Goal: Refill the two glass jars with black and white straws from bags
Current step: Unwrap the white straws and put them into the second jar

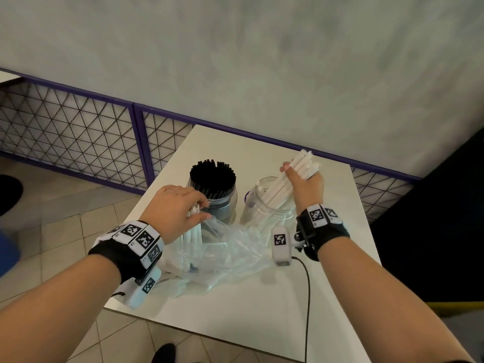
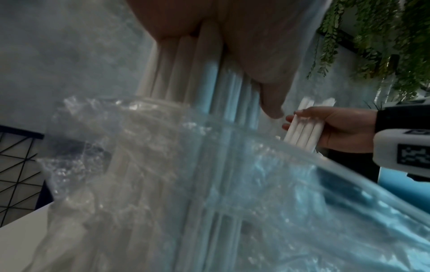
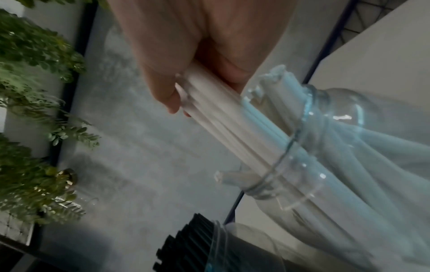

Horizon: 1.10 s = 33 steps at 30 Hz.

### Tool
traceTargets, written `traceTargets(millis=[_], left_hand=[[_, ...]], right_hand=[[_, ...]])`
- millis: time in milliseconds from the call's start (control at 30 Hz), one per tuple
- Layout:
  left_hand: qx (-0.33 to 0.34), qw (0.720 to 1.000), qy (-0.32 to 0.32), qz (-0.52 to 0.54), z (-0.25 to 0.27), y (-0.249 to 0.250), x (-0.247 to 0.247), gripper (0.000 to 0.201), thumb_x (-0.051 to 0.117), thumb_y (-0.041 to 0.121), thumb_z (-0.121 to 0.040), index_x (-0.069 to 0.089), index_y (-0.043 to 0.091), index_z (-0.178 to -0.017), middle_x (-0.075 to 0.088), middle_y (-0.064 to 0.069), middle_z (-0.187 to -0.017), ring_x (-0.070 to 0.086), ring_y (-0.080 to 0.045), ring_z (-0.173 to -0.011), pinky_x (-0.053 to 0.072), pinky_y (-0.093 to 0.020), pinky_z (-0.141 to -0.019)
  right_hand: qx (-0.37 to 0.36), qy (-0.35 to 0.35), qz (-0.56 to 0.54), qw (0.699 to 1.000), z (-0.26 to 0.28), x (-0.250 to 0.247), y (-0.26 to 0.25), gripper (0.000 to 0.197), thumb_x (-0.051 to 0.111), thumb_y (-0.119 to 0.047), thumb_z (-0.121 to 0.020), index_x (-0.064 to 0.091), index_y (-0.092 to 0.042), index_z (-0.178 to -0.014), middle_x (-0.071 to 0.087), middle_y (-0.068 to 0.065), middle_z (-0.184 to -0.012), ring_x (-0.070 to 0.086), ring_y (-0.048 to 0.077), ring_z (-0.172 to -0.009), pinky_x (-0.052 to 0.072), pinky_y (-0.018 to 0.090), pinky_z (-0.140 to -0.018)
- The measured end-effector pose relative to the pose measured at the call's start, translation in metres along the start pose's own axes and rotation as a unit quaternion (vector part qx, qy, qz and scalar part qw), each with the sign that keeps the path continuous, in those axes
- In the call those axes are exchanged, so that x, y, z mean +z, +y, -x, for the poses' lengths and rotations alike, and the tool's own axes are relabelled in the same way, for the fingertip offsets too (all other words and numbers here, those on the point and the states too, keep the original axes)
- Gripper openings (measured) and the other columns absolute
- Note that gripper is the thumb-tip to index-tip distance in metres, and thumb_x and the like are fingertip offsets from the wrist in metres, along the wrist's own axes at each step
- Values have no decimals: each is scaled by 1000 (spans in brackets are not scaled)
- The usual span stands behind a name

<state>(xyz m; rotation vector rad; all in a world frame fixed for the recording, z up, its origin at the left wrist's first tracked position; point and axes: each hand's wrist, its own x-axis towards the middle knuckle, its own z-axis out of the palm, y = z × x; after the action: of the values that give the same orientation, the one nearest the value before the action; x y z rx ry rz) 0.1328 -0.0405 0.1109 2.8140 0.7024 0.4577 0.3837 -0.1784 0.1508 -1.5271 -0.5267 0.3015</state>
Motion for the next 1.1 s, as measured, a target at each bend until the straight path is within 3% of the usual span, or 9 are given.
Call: traceTargets(millis=[133, 300, 433, 533, 667, 700, 800, 967, 1100], left_hand=[[1, 1000, -4, 3, -1, 1, 0, 52, 30, 69, -78, 62, 33, -95, 63, 17, -92, 60, -12, -86, 36, -32, -93], [2, 1000, 0, 6, -2, 2, 0, 53, 30, 69, -78, 63, 32, -95, 63, 17, -90, 60, -12, -85, 36, -32, -93], [5, 1000, 5, 10, -4, 1, 1, 50, 33, 68, -78, 63, 32, -94, 63, 17, -90, 60, -12, -84, 37, -33, -93], [12, 1000, 16, 11, -5, 0, 2, 47, 35, 66, -79, 63, 31, -93, 63, 16, -88, 61, -13, -81, 38, -33, -90], [13, 1000, 23, 13, -5, 0, 2, 46, 37, 65, -79, 63, 30, -92, 63, 16, -87, 60, -13, -79, 37, -31, -89], [12, 1000, 23, 13, -6, 1, 2, 46, 37, 65, -79, 64, 30, -92, 63, 16, -87, 60, -13, -79, 37, -31, -90], [6, 1000, 21, 15, -6, 1, 2, 47, 36, 66, -79, 63, 31, -92, 63, 17, -86, 59, -13, -80, 36, -31, -91], [-3, 1000, 14, 15, -6, -1, 3, 44, 35, 65, -80, 62, 33, -94, 62, 18, -88, 59, -12, -83, 36, -32, -94], [-5, 1000, 14, 16, -7, -3, 4, 43, 36, 64, -80, 62, 33, -94, 61, 18, -89, 60, -12, -86, 35, -31, -95]], right_hand=[[-33, 4, 2, 999, 9, 1, 14, 42, 68, -18, -86, 49, -19, -123, 66, -7, -111, 59, -12, -90, 39, 0, -72], [-103, -57, 111, 987, 3, 4, 15, 32, 53, -25, -96, 52, -20, -128, 59, -7, -123, 57, -8, -104, 40, 4, -86], [-160, -189, 359, 900, -8, 9, 28, 34, 46, -25, -99, 55, -10, -129, 56, 6, -132, 50, 18, -123, 31, 18, -101], [-207, -221, 435, 848, -18, 12, 31, 41, 49, -32, -97, 51, -11, -133, 51, 7, -135, 43, 23, -128, 27, 25, -106], [-231, -261, 549, 760, -27, 16, 34, 43, 50, -38, -94, 49, -24, -135, 54, 3, -129, 46, 25, -119, 40, 39, -100], [-222, -264, 553, 759, -28, 17, 35, 40, 49, -36, -95, 51, -24, -133, 56, 3, -124, 50, 25, -114, 43, 39, -95], [-195, -225, 498, 815, -28, 20, 39, 30, 49, -28, -95, 57, -17, -122, 59, 4, -110, 57, 23, -99, 47, 34, -82], [-206, -128, 420, 875, -38, 17, 31, 10, 52, -9, -91, 59, -4, -96, 58, 10, -100, 56, 24, -83, 47, 35, -73], [-179, -85, 429, 881, -64, 10, 21, 19, 56, -12, -92, 61, -3, -108, 60, 14, -107, 57, 28, -95, 41, 29, -80]])
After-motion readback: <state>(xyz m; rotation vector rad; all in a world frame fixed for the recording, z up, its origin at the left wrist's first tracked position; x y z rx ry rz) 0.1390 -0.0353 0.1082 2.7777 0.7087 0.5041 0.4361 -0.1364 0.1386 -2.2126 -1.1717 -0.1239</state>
